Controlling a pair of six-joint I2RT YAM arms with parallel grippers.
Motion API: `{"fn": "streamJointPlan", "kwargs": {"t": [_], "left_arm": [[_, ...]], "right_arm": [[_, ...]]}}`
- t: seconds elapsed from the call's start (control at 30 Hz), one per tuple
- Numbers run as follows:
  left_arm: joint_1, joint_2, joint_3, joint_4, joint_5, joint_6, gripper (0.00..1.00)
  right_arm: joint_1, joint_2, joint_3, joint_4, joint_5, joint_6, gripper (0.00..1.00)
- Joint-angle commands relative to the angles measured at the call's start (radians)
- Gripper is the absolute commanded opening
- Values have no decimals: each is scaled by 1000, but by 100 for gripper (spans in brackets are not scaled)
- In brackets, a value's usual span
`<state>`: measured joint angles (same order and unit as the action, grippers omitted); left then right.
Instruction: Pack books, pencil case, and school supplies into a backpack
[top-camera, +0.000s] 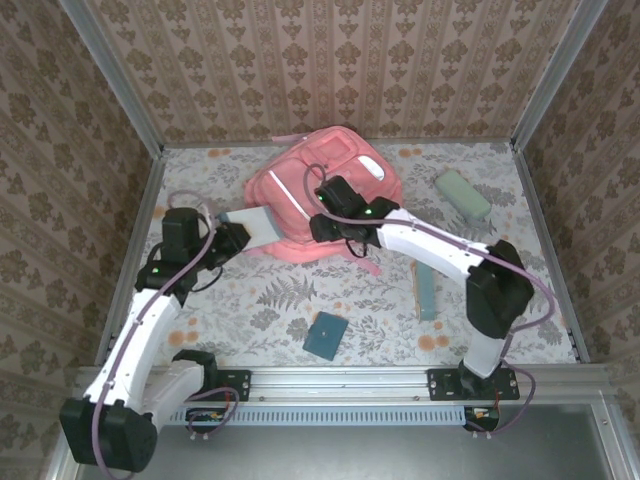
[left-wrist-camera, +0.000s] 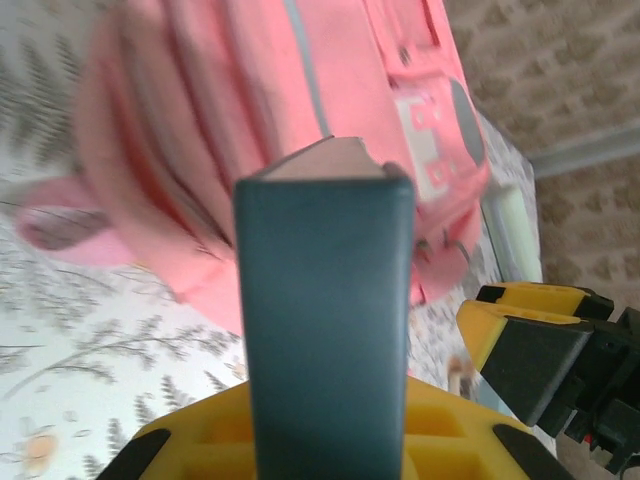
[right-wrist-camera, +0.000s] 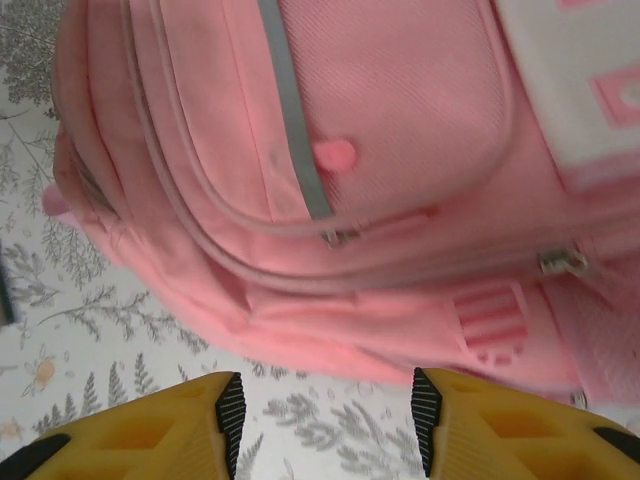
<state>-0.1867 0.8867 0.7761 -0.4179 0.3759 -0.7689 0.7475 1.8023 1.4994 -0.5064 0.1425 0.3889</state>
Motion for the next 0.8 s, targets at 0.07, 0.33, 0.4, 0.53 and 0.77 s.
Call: {"fn": "streamJointPlan", "kwargs": {"t": [0.07, 0.33, 0.4, 0.53, 0.77], "left_arm": [[55, -64, 37, -130, -52, 38, 3], [111, -111, 34, -198, -55, 55, 4], [123, -116, 29, -200, -39, 55, 4], [129, -127, 16, -202, -13, 50, 5], [133, -132, 8, -202, 1, 51, 6]], "right_arm": [[28, 153, 184, -57, 37, -114, 52], [62, 411, 483, -133, 95, -238, 55], [65, 465, 545, -155, 107, -246, 55], [65, 565, 662, -204, 156, -240, 56], [65, 657, 767, -264, 178, -253, 30]]}}
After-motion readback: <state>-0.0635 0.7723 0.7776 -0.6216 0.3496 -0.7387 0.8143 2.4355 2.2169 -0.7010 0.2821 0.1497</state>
